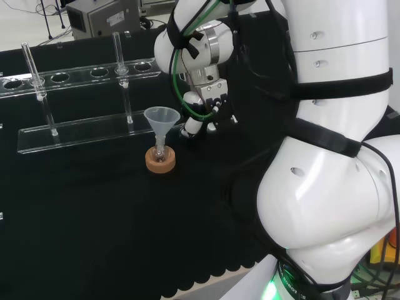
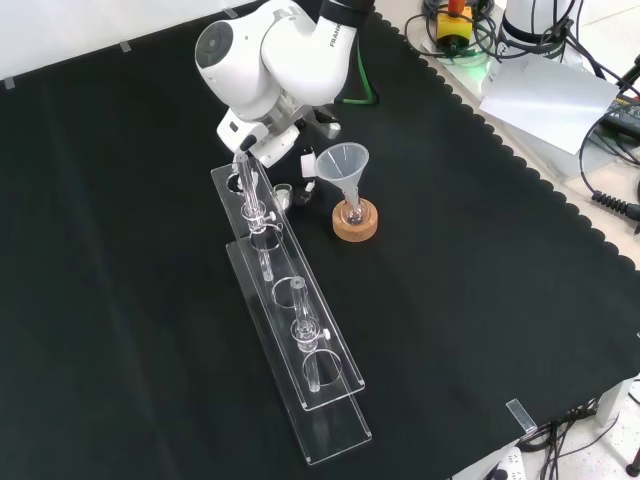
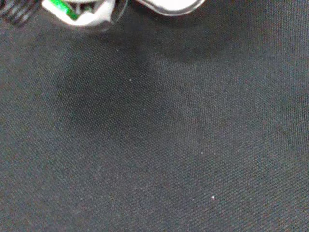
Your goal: Pick up the weighing funnel.
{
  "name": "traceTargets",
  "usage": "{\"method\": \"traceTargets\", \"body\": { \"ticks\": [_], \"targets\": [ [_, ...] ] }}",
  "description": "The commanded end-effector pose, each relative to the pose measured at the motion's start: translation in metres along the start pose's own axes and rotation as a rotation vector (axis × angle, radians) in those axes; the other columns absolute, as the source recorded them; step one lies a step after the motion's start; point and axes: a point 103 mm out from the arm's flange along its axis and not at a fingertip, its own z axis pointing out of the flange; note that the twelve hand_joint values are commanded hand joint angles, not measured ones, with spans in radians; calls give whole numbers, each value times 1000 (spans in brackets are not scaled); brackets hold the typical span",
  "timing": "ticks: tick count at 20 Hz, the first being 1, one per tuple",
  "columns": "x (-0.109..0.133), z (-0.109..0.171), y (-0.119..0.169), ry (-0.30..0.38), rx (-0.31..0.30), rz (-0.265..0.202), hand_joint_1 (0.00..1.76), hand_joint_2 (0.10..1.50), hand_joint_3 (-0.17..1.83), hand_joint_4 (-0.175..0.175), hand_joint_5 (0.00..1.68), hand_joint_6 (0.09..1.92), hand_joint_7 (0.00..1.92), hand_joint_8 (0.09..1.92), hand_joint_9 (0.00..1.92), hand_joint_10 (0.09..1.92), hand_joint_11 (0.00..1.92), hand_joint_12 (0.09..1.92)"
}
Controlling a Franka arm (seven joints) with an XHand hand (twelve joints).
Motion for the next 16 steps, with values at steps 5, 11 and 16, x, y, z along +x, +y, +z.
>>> {"method": "traceTargets", "body": {
  "ticks": [5,11,16],
  "targets": [
    [-7,-7,-1,-28,-16,37,1086,715,634,173,1155,865,789,612,1061,348,893,1028],
    [-22,-36,-11,-17,-50,39,1099,668,727,175,1165,894,820,597,1105,306,942,999],
    [-37,-62,-23,-23,-63,53,1100,665,733,175,1166,897,817,595,1108,301,948,997]
  ]
}}
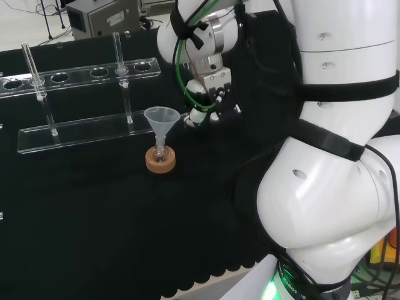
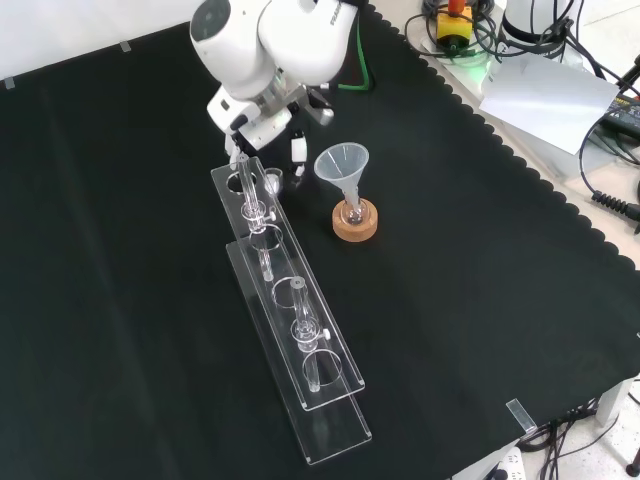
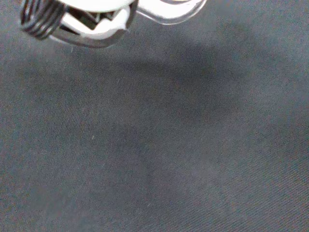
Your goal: Pick up the weighing funnel.
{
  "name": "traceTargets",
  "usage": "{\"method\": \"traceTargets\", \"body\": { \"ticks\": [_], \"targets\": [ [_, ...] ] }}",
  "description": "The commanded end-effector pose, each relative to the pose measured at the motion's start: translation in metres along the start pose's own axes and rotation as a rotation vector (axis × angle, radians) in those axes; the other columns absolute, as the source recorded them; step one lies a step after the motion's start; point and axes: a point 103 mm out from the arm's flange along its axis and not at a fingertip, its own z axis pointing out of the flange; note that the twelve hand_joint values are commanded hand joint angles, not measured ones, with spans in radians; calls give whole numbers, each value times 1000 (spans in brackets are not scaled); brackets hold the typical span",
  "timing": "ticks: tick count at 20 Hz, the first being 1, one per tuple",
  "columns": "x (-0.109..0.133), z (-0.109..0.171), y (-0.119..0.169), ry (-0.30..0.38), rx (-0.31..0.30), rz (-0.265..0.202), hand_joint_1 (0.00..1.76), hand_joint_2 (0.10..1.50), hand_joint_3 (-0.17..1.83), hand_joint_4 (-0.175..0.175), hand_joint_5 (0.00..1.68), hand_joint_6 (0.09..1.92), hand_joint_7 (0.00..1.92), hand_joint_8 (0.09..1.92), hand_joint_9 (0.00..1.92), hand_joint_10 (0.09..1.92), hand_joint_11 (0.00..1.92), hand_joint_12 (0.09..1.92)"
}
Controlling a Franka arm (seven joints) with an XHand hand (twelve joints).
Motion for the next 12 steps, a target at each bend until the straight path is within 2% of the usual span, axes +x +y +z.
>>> {"method": "traceTargets", "body": {
  "ticks": [1,12],
  "targets": [
    [-23,-31,-16,-5,-13,16,1100,664,735,175,1166,897,815,594,1107,300,949,996],
    [-53,-62,-47,-46,28,62,1102,650,762,175,1166,910,811,594,1108,282,953,983]
  ]
}}
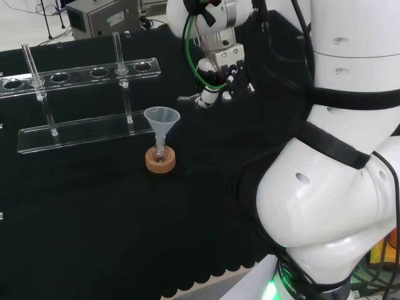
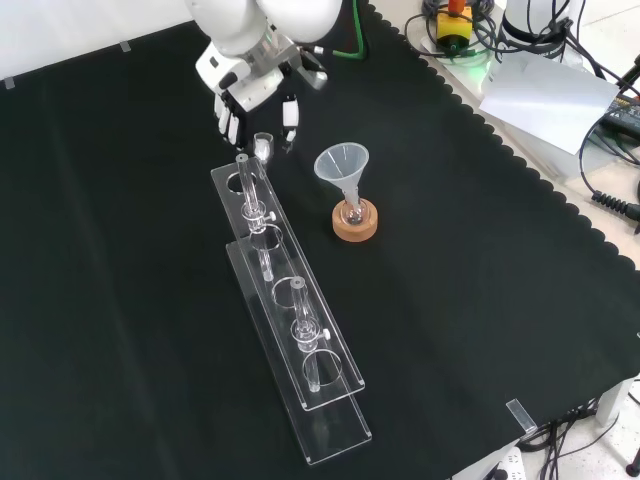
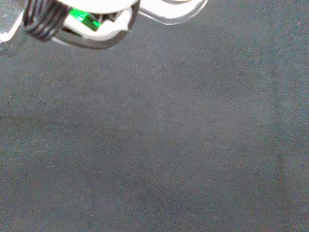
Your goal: Pick up the weighing funnel.
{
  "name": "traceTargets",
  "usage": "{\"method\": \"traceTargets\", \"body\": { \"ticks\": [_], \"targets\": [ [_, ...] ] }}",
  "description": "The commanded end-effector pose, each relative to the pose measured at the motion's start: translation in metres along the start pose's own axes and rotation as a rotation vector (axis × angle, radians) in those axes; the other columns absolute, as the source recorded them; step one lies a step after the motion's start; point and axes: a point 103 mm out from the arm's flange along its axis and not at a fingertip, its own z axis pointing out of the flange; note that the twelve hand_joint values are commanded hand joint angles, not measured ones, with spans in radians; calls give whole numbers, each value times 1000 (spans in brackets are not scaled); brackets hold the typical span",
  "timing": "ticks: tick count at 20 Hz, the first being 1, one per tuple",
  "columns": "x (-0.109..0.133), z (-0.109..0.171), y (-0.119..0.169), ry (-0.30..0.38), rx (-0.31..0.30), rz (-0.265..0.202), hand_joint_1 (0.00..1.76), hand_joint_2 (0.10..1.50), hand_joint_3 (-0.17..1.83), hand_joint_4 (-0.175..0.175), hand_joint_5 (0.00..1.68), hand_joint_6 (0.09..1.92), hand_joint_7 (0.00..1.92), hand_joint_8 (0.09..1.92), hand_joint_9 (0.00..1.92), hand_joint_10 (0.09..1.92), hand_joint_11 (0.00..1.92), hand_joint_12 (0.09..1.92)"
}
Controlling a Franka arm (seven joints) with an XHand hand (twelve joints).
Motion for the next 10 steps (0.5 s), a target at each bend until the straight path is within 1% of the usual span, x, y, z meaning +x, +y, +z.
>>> {"method": "traceTargets", "body": {
  "ticks": [1,4,7,10],
  "targets": [
    [-23,-14,-21,-29,33,35,1103,650,762,175,1166,910,811,594,1108,281,952,982],
    [-26,-21,-29,-42,44,50,1103,649,766,175,1167,911,813,594,1107,279,946,980],
    [-28,-29,-37,-50,42,60,1103,647,768,175,1167,911,814,595,1107,278,944,980],
    [-28,-36,-46,-54,40,61,1103,646,769,175,1167,912,815,595,1107,277,944,981]
  ]
}}
